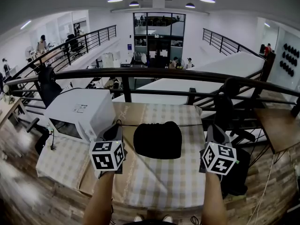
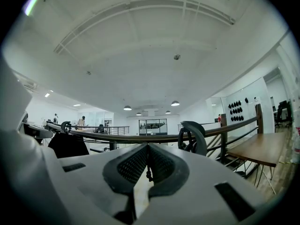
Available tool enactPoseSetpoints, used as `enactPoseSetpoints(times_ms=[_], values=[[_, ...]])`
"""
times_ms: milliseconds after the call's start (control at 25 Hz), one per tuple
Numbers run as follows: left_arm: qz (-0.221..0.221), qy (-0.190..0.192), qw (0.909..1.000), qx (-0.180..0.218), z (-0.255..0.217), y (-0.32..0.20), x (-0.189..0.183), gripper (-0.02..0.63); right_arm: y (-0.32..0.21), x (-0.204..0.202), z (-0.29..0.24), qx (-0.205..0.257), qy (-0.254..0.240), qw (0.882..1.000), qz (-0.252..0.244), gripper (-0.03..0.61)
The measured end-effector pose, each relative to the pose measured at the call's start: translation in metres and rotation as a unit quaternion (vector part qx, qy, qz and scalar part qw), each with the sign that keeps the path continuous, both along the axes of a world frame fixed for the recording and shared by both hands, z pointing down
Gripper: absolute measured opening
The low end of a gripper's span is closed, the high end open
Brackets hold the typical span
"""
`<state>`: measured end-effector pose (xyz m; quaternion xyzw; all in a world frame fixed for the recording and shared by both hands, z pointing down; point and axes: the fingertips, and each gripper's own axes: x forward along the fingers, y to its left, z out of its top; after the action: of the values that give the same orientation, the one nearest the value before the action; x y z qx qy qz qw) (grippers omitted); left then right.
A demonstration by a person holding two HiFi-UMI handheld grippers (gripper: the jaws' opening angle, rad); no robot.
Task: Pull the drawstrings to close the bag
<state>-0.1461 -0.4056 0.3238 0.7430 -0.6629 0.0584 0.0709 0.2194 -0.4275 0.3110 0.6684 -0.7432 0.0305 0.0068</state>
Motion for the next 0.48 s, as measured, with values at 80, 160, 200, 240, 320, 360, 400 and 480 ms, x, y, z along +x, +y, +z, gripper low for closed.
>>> enactPoseSetpoints(times_ms=[80, 160, 200, 240, 320, 360, 400, 480], values=[[-0.006, 0.001, 1.0000, -0.003, 0.003, 0.001, -0.003, 0.032, 0.002, 0.003, 0.001, -0.001, 0.002, 1.000, 0.005, 0.023], [-0.011, 0.003, 0.9999, -0.006, 0.006, 0.001, -0.007, 0.032, 0.002, 0.006, 0.004, -0.004, 0.002, 1.000, 0.009, 0.023], [-0.014, 0.004, 0.9999, -0.007, 0.007, 0.001, -0.008, 0.032, 0.003, 0.007, 0.006, -0.007, 0.001, 1.000, 0.010, 0.023], [-0.017, 0.005, 0.9998, -0.009, 0.009, 0.001, -0.011, 0.032, 0.003, 0.008, 0.008, -0.009, 0.000, 1.000, 0.012, 0.023], [-0.025, 0.008, 0.9996, -0.013, 0.012, 0.001, -0.016, 0.032, 0.003, 0.009, 0.011, -0.012, -0.001, 1.000, 0.015, 0.023], [-0.031, 0.009, 0.9994, -0.014, 0.014, 0.002, -0.018, 0.032, 0.004, 0.009, 0.012, -0.012, 0.000, 1.000, 0.016, 0.023], [-0.036, 0.007, 0.9992, -0.014, 0.015, 0.002, -0.020, 0.032, 0.004, 0.009, 0.013, -0.012, 0.000, 1.000, 0.016, 0.023], [-0.045, 0.003, 0.9989, -0.013, 0.015, 0.002, -0.024, 0.032, 0.004, 0.008, 0.013, -0.011, 0.001, 1.000, 0.015, 0.023]])
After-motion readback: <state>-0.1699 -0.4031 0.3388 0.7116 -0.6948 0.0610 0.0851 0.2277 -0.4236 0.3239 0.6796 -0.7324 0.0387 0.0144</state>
